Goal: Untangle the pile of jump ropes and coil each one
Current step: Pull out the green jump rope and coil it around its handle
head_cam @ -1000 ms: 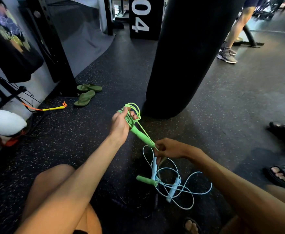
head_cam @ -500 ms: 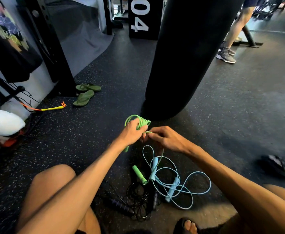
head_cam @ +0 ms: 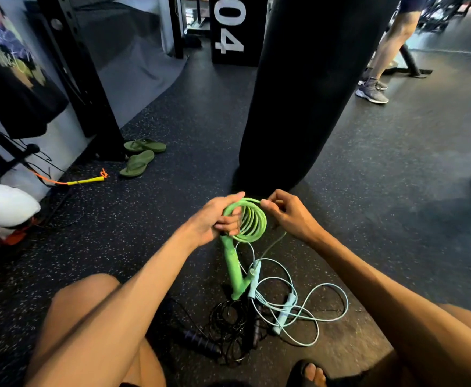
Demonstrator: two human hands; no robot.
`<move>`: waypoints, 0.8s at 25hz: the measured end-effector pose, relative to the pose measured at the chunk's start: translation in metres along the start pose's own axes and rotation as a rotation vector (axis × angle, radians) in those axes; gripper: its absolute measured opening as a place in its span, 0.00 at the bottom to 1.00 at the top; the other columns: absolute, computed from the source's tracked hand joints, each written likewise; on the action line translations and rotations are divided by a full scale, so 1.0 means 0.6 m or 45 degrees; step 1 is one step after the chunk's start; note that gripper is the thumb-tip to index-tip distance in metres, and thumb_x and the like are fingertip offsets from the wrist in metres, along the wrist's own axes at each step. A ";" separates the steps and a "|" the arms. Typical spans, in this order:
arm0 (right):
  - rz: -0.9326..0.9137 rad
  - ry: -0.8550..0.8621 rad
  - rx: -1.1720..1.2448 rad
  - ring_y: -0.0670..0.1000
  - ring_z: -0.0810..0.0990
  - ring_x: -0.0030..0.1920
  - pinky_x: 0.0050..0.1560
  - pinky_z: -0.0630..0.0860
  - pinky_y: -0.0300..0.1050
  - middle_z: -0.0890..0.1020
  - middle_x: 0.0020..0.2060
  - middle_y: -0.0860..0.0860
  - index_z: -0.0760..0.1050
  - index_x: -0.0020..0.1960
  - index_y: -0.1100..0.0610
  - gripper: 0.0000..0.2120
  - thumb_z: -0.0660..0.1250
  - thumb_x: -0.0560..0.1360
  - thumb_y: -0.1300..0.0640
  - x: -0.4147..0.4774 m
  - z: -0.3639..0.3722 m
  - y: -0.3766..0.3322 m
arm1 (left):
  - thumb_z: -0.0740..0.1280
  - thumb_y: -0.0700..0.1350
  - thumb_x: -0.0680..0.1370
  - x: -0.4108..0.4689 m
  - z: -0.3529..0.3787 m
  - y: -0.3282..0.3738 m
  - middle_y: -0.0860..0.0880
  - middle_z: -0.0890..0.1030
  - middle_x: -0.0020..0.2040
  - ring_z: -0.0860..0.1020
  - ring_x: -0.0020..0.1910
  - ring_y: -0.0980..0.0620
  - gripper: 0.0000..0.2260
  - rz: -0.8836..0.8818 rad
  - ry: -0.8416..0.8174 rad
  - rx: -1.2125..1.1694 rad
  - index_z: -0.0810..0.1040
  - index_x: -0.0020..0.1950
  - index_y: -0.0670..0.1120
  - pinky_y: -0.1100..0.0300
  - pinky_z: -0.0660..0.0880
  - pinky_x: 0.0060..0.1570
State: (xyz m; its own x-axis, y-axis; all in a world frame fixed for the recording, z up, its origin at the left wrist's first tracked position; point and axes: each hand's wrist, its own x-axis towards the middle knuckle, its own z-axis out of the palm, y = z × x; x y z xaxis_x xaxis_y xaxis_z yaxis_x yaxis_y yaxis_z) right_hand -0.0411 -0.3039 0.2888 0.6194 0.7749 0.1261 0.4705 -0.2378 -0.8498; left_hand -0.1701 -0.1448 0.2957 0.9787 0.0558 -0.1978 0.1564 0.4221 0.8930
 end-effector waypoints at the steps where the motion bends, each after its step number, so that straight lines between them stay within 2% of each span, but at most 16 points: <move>1: 0.048 -0.031 0.030 0.50 0.74 0.31 0.32 0.73 0.54 0.75 0.30 0.53 0.71 0.44 0.55 0.11 0.66 0.79 0.49 -0.001 0.002 0.002 | 0.57 0.52 0.82 0.000 -0.003 0.005 0.55 0.57 0.18 0.56 0.16 0.58 0.20 0.023 0.022 -0.115 0.67 0.31 0.46 0.63 0.65 0.23; 4: 0.198 -0.185 0.130 0.56 0.78 0.31 0.31 0.74 0.48 0.79 0.31 0.56 0.68 0.49 0.60 0.06 0.61 0.82 0.58 -0.014 0.016 0.002 | 0.54 0.53 0.83 0.003 -0.016 0.010 0.55 0.58 0.20 0.57 0.18 0.57 0.19 0.152 0.078 -0.367 0.68 0.36 0.45 0.62 0.66 0.27; 5: 0.242 -0.254 0.158 0.57 0.80 0.32 0.32 0.74 0.45 0.80 0.32 0.58 0.67 0.49 0.60 0.06 0.60 0.83 0.59 -0.019 0.023 0.003 | 0.54 0.53 0.83 0.003 -0.021 0.011 0.54 0.59 0.21 0.58 0.19 0.57 0.18 0.184 0.093 -0.427 0.68 0.37 0.45 0.62 0.67 0.29; 7: 0.319 -0.381 0.189 0.59 0.82 0.36 0.36 0.75 0.48 0.83 0.35 0.62 0.67 0.49 0.60 0.06 0.59 0.83 0.58 -0.026 0.033 0.007 | 0.53 0.53 0.84 0.006 -0.024 0.012 0.54 0.60 0.23 0.59 0.22 0.56 0.17 0.233 0.147 -0.525 0.69 0.41 0.45 0.61 0.68 0.35; 10: 0.358 -0.535 0.169 0.59 0.83 0.39 0.42 0.75 0.52 0.85 0.39 0.63 0.69 0.51 0.61 0.06 0.59 0.83 0.59 -0.030 0.035 0.011 | 0.54 0.48 0.84 0.010 -0.028 0.015 0.52 0.64 0.27 0.64 0.25 0.55 0.14 0.338 0.350 -0.615 0.71 0.44 0.43 0.59 0.66 0.42; 12: 0.393 -0.627 0.168 0.57 0.83 0.40 0.38 0.78 0.45 0.85 0.40 0.63 0.70 0.52 0.62 0.05 0.61 0.82 0.60 -0.036 0.033 0.007 | 0.55 0.45 0.84 0.016 -0.034 0.014 0.50 0.68 0.29 0.68 0.27 0.54 0.12 0.415 0.501 -0.593 0.72 0.46 0.41 0.57 0.68 0.44; 14: 0.435 -0.729 0.133 0.55 0.83 0.41 0.36 0.76 0.41 0.86 0.41 0.62 0.72 0.51 0.61 0.05 0.63 0.81 0.59 -0.042 0.035 0.003 | 0.57 0.42 0.84 0.024 -0.042 0.008 0.49 0.72 0.31 0.72 0.30 0.52 0.09 0.476 0.646 -0.534 0.73 0.47 0.40 0.54 0.70 0.44; 16: 0.483 -0.830 0.120 0.53 0.84 0.40 0.37 0.77 0.41 0.86 0.41 0.60 0.72 0.50 0.60 0.04 0.64 0.80 0.59 -0.047 0.038 0.002 | 0.58 0.40 0.83 0.029 -0.049 0.003 0.48 0.75 0.32 0.74 0.29 0.52 0.07 0.544 0.818 -0.293 0.73 0.48 0.41 0.56 0.73 0.41; 18: 0.500 -0.911 0.158 0.53 0.85 0.38 0.38 0.79 0.41 0.85 0.41 0.61 0.72 0.50 0.61 0.04 0.65 0.80 0.60 -0.050 0.037 -0.003 | 0.58 0.39 0.83 0.027 -0.048 -0.001 0.47 0.76 0.32 0.75 0.27 0.57 0.07 0.608 0.972 0.242 0.72 0.47 0.40 0.63 0.73 0.37; 20: 0.450 -0.932 0.198 0.56 0.83 0.36 0.37 0.78 0.43 0.84 0.40 0.62 0.73 0.51 0.62 0.05 0.66 0.79 0.61 -0.046 0.032 -0.010 | 0.60 0.40 0.82 0.024 -0.044 -0.006 0.47 0.78 0.32 0.76 0.26 0.61 0.07 0.595 0.997 0.759 0.72 0.48 0.36 0.70 0.70 0.36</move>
State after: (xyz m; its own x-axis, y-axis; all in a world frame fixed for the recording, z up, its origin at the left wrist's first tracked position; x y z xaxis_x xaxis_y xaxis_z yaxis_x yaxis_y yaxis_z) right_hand -0.0731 -0.3125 0.2806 0.1233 0.8678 -0.4814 0.1990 -0.4968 -0.8447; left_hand -0.1602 -0.1214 0.2790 0.6348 0.7468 0.1983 0.0372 -0.2859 0.9575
